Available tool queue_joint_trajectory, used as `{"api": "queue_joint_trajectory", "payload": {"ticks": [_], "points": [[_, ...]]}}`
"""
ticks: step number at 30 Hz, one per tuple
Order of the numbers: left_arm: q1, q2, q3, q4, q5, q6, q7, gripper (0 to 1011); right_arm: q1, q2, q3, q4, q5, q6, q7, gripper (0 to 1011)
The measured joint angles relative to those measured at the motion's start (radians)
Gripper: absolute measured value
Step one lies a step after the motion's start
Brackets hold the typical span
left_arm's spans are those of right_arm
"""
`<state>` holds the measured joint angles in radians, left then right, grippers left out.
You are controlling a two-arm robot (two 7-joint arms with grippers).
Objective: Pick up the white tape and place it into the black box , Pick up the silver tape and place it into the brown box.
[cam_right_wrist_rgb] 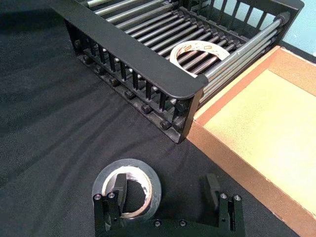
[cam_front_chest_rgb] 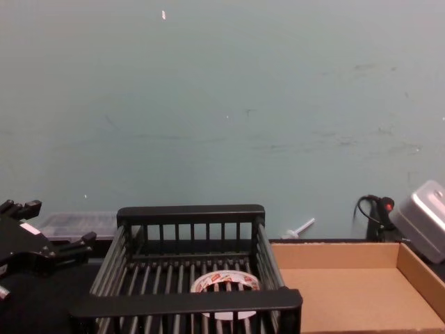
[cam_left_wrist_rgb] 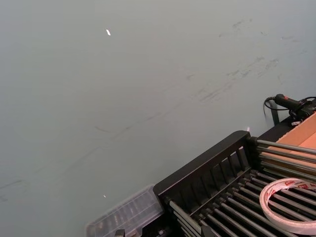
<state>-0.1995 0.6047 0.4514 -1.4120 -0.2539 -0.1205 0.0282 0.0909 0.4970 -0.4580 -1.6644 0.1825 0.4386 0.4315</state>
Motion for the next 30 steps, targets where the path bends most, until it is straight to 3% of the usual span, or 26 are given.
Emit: {"api": "queue_joint_trajectory", "payload": {"ticks": [10, 13, 30], "points": [[0.000, 0.000, 0.000, 0.000, 0.000, 0.000, 0.000, 1001, -0.001, 0.001, 0.001, 0.000, 0.001, 0.000, 0.000, 1002], [0.000, 0.000, 0.000, 0.000, 0.000, 0.000, 0.000, 1001, -0.001, 0.001, 0.001, 0.000, 0.002, 0.000, 0.000, 960], [0.000, 0.000, 0.000, 0.000, 0.000, 0.000, 0.000, 1001, -0.001, 0.002, 0.001, 0.000, 0.003, -0.001, 0.001, 476]]}}
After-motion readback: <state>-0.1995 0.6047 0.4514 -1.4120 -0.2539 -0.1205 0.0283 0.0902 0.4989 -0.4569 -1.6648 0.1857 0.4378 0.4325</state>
